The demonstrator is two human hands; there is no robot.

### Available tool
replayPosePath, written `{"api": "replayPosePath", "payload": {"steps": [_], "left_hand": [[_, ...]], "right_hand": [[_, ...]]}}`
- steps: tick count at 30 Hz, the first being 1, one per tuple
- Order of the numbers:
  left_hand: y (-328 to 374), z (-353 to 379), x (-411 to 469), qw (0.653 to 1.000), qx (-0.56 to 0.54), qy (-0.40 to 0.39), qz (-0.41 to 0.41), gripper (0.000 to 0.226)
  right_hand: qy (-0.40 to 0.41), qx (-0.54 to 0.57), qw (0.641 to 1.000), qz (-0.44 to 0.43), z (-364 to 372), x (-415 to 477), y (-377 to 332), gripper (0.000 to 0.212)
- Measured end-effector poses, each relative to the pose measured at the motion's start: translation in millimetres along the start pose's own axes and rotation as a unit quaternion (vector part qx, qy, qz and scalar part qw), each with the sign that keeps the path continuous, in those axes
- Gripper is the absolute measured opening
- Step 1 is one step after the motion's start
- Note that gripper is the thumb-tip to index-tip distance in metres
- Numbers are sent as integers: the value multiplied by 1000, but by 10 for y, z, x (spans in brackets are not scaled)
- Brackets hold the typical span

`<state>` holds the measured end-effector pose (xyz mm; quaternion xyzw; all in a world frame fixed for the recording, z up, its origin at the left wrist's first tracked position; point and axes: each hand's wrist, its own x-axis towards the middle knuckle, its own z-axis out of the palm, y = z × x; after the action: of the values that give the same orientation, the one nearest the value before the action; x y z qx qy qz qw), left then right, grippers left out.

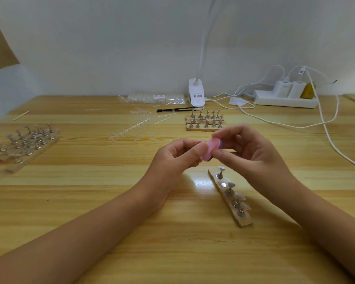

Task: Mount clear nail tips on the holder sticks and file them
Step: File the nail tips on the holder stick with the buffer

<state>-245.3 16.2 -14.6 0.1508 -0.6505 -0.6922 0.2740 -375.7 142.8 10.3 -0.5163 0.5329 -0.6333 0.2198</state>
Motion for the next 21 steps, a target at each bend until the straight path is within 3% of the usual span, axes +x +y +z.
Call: {"api": "replayPosePath", "payload": {"steps": [8, 12, 15, 19, 21], "left_hand": [[-4, 2, 14, 1000, 11, 1, -4, 19], [-16, 0, 9, 1000, 23, -2, 6, 27], [0, -5, 6, 1000, 15, -2, 4, 24], [-2, -11, 5, 1000, 22, -8, -1, 27], [4, -5, 1, 1000, 22, -10, -1, 25]], "right_hand": [[36, 2, 999, 5, 15, -8, -18, 28], [4, -7, 999, 31, 34, -20, -30, 27], [54, 2, 999, 9, 23, -23, -35, 28], [21, -4, 999, 30, 14, -5, -44, 29], [42, 2, 999, 19, 16, -5, -42, 29]]}}
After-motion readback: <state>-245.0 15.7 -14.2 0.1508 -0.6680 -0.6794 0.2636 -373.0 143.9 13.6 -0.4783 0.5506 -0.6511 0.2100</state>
